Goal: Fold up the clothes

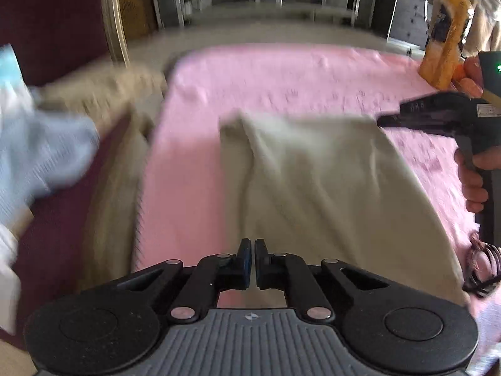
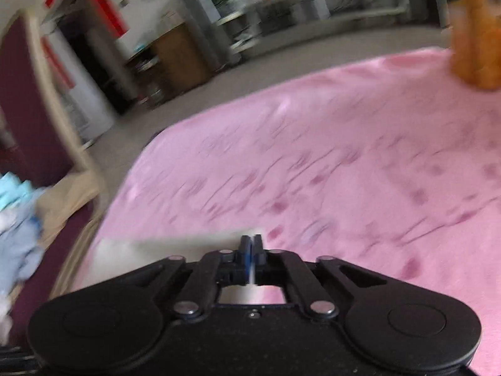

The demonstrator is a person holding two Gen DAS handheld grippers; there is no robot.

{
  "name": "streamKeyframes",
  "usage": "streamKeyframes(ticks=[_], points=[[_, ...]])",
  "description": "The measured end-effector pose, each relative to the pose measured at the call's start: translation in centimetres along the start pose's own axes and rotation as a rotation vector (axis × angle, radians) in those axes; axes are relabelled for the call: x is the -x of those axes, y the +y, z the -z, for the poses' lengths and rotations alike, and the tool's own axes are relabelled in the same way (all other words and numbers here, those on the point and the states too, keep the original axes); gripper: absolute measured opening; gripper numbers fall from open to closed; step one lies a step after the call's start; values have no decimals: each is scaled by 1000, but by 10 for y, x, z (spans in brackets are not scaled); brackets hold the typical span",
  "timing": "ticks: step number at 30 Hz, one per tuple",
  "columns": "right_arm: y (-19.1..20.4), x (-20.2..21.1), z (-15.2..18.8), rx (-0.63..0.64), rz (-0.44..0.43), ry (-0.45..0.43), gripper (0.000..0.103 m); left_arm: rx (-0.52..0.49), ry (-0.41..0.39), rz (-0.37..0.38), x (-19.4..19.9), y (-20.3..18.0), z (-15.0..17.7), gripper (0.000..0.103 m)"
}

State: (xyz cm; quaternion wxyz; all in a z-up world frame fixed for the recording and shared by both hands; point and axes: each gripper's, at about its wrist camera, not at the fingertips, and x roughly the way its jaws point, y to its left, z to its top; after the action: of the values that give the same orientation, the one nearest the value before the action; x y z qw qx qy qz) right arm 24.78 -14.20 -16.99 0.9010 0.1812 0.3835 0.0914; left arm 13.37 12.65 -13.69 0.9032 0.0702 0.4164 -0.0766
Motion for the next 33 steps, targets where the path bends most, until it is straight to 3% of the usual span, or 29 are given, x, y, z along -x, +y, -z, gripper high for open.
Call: streamKeyframes(ticks=[2, 5, 8, 9, 10, 12, 15, 20, 23, 25, 27, 33], points=[[-9, 7, -6, -42, -10, -19, 10, -4, -61, 43, 5, -2, -13, 6], [-14, 14, -15, -92, -104, 10, 10, -15, -61, 138, -10, -12, -37, 7], [-10, 8, -15, -121, -277, 123, 12, -36, -12, 195, -42, -22, -55, 13], [-8, 0, -14, -142, -350, 188, 17, -44, 6, 212, -54, -26, -61, 13], [-7, -8, -11, -158, -413, 249, 23, -36, 17, 196, -66, -24, -66, 13], [-6, -25, -3, -169, -469, 334, 23, 0, 32, 117, -93, -14, -72, 11], [-12, -44, 2, -176, -435, 296, 0, 187, 4, 103, -118, 23, -76, 12], [-33, -60, 1, -268, -389, 93, 0, 306, -79, 41, -120, 36, -71, 13], [-34, -50, 4, -283, -225, -26, 0, 330, -94, -66, -111, 34, -76, 12], [-32, -39, 2, -270, -142, -42, 1, 349, -90, -185, -101, 39, -83, 9], [-33, -19, 1, -225, -88, -48, 9, 366, -72, -249, -86, 47, -84, 10], [-43, 53, 4, -155, -98, -37, 12, 339, -32, -188, -20, 39, -63, 14]])
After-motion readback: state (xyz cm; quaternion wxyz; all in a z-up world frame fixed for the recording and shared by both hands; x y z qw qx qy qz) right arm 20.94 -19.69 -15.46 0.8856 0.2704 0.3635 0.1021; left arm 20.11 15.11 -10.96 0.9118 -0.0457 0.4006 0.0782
